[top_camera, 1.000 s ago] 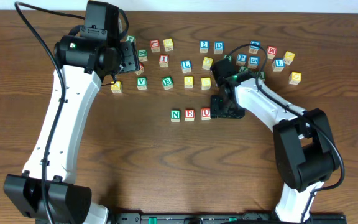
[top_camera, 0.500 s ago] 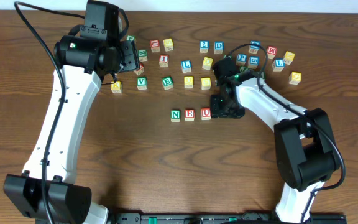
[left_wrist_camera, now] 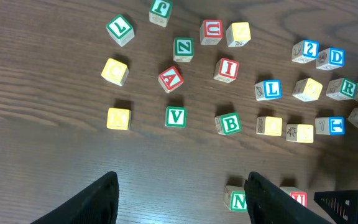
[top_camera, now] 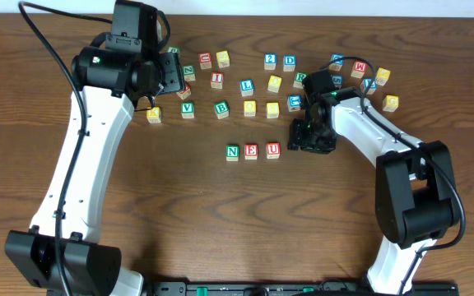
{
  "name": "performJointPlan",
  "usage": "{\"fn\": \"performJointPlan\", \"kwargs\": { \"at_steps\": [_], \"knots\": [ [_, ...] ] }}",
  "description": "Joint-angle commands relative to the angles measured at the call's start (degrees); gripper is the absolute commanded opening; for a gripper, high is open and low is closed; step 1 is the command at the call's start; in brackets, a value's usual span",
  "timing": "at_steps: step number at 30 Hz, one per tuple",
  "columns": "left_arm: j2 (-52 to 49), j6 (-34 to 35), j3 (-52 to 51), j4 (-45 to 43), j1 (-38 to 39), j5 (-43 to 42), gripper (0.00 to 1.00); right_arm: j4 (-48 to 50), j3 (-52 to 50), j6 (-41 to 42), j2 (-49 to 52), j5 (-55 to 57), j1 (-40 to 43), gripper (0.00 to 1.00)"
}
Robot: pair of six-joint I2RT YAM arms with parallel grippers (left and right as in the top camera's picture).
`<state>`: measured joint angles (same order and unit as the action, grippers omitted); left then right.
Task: Spell out NEURIPS
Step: 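Push the red U leftward with the right gripper to close the gap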
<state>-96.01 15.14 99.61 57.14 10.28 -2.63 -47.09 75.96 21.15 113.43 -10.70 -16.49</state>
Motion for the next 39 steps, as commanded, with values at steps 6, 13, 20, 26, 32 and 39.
{"fn": "performJointPlan", "kwargs": {
  "at_steps": [6,13,20,26,32,39],
  "knots": [
    [0.5,-0.5,-0.4,0.0,-0.2,0.3,0.64,0.6,0.2,-0.6,0.1,-1.0,-2.1,0.53],
    [0.5,-0.5,-0.4,0.0,-0.2,0.3,0.64,0.6,0.2,-0.3,0.1,-1.0,-3.3,0.52],
    [0.5,-0.5,-0.4,0.0,-0.2,0.3,0.64,0.8,0.2,0.3,0.2,-0.9,-3.9,0.52],
    [0.5,-0.5,-0.4,0.0,-0.2,0.3,0.64,1.2,0.2,0.3,0.2,-0.9,-4.5,0.52],
    [0.5,-0.5,-0.4,0.0,-0.2,0.3,0.64,1.6,0.2,0.7,0.2,-0.9,-5.5,0.52],
    [0.5,-0.5,-0.4,0.0,-0.2,0.3,0.64,2.2,0.2,1.1,0.2,-1.1,-5.9,0.52]
  ]
}}
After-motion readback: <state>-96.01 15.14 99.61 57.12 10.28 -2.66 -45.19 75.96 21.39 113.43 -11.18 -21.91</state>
